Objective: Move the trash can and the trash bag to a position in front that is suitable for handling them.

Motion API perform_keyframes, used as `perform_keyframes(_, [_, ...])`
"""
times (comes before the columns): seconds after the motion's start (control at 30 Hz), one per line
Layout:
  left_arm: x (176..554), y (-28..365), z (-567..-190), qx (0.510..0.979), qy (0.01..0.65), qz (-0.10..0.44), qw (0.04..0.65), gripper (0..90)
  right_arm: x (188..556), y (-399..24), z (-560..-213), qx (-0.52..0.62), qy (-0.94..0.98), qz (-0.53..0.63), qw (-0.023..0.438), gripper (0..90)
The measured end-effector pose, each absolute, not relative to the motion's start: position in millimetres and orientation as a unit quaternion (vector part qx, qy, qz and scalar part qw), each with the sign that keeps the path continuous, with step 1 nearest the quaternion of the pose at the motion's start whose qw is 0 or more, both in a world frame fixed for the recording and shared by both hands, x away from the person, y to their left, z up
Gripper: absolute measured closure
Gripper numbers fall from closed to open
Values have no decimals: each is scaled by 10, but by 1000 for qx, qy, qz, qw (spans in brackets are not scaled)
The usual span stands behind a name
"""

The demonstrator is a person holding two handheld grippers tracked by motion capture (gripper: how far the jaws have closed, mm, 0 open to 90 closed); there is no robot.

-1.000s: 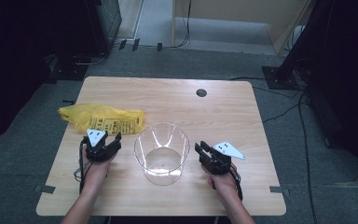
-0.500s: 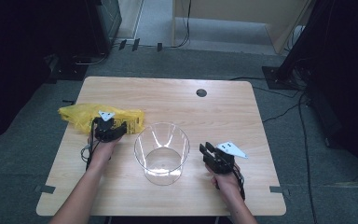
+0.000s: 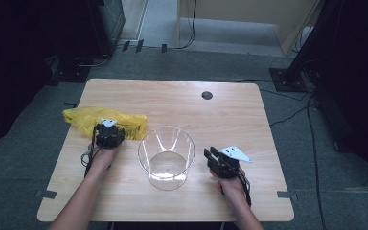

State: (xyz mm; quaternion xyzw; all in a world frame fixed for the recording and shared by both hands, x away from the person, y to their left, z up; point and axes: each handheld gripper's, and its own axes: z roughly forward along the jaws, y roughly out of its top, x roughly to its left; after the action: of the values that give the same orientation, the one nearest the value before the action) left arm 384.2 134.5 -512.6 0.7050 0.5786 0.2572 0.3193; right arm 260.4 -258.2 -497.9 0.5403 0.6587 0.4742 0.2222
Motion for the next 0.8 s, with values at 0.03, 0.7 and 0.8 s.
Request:
perform_keyframes(0.03, [3829, 1352, -5123, 709, 575, 252, 322, 801, 2602, -2580, -4982, 540, 659, 474, 221, 694])
perform_keyframes(0.7, [2976, 1928, -4894, 748, 490, 194, 403, 493, 2642, -2650, -5024, 551, 657, 465, 220, 683])
perform_keyframes(0.8, [3030, 1968, -4852, 732, 505, 229, 396, 381, 2644, -2635, -5027, 552, 657, 465, 218, 680])
